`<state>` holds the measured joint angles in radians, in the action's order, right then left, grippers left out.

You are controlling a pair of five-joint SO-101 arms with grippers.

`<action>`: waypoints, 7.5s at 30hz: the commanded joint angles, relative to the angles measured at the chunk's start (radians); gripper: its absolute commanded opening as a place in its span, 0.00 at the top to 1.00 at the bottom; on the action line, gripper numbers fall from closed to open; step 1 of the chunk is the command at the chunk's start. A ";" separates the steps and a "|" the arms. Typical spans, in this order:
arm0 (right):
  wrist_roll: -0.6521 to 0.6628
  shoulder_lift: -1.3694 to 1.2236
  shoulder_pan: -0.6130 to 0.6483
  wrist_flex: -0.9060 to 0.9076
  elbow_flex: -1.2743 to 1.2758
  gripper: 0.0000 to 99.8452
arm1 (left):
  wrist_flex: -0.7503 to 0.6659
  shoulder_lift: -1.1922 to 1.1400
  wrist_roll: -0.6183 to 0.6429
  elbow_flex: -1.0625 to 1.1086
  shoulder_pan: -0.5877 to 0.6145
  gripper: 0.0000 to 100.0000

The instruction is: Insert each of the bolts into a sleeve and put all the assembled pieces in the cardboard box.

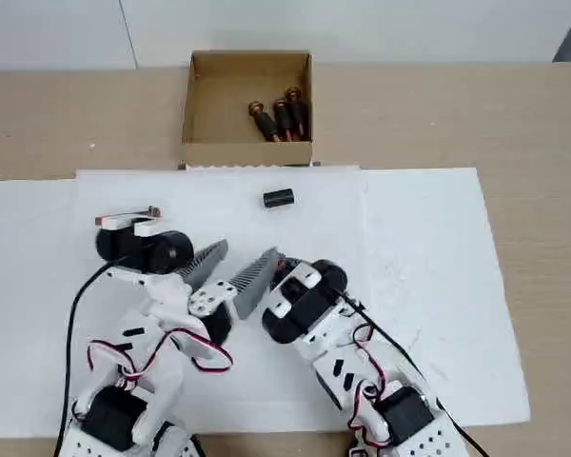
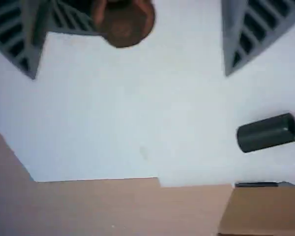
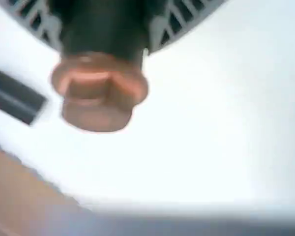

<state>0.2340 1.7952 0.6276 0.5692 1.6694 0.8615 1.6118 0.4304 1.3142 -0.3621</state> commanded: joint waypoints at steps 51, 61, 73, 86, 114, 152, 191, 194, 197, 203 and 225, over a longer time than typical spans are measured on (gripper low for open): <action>-0.189 -1.563 -0.300 0.120 -1.525 1.00 | -0.002 0.008 -0.453 0.305 0.336 0.99; -0.002 -1.929 -0.294 -0.104 -1.777 1.00 | -0.002 0.008 -0.453 0.305 0.336 0.99; 0.167 -2.166 -0.249 -0.435 -1.846 1.00 | -0.002 0.008 -0.453 0.305 0.336 0.99; 0.397 -2.362 -0.200 -0.582 -1.847 0.85 | -0.002 0.008 -0.453 0.305 0.336 0.99; 0.201 -1.952 -0.245 0.045 -1.844 1.00 | -0.002 0.008 -0.454 0.305 0.336 0.99; 0.825 -2.087 -0.206 0.562 -1.849 0.84 | -0.002 0.008 -0.454 0.305 0.336 0.99; 1.034 -2.324 -0.162 0.320 -1.850 1.00 | -0.002 0.008 -0.454 0.305 0.336 0.99; 1.033 -2.322 -0.160 0.320 -1.850 1.00 | -0.002 0.008 -0.454 0.305 0.336 0.99; 1.031 -2.312 -0.160 0.320 -1.852 1.00 | -0.002 0.008 -0.454 0.305 0.336 0.99; 0.907 -2.163 -0.148 0.458 -1.919 1.00 | -0.002 0.008 -0.456 0.305 0.336 0.99; 0.465 -1.534 -0.150 1.078 -1.990 1.00 | -0.002 0.008 -0.476 0.303 0.328 0.99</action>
<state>0.7787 0.1642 0.4818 1.5957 -0.2700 0.8615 1.6118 -0.0391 1.6226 -0.0292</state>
